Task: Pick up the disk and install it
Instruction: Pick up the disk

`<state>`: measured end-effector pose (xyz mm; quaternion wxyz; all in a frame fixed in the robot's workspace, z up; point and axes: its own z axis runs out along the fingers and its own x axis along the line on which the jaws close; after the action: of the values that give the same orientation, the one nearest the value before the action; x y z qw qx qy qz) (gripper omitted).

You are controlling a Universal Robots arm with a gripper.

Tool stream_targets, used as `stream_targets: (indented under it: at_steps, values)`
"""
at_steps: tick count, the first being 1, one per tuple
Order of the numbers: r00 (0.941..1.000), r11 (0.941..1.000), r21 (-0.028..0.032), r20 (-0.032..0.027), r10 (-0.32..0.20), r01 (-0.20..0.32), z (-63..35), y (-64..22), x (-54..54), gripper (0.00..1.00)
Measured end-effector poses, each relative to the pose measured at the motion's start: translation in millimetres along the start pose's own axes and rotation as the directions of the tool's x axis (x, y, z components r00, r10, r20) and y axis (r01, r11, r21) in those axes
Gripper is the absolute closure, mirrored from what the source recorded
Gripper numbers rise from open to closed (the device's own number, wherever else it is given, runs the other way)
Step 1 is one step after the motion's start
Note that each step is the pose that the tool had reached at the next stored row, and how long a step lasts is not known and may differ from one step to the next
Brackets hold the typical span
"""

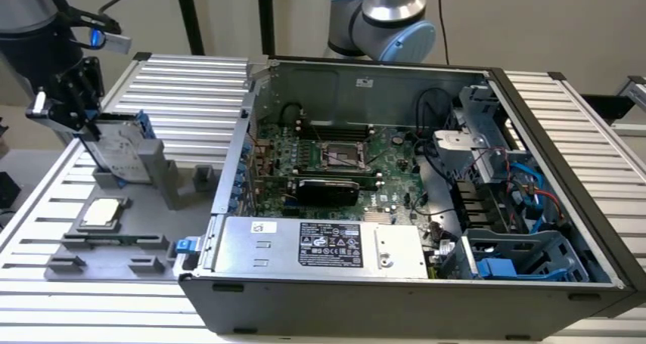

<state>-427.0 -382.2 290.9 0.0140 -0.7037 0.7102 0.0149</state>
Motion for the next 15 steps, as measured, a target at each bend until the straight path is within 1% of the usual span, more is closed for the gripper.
stream_targets:
  at_steps: [4, 6, 9, 15]
  values:
    - [0.9999, 1.0, -0.0001, 0.0126, 0.0, 0.0, 0.0, 0.0, 0.1, 1.0]
    - [0.9999, 1.0, 0.0, 0.0156, 0.0, 0.0, 0.0, 0.0, 0.1, 1.0]
    - [0.9998, 1.0, -0.0001, 0.0183, 0.0, 0.0, 0.0, 0.0, 0.1, 1.0]
    - [0.9998, 1.0, -0.0001, 0.0185, 0.0, 0.0, -2.4, 0.0, 0.0, 1.0]
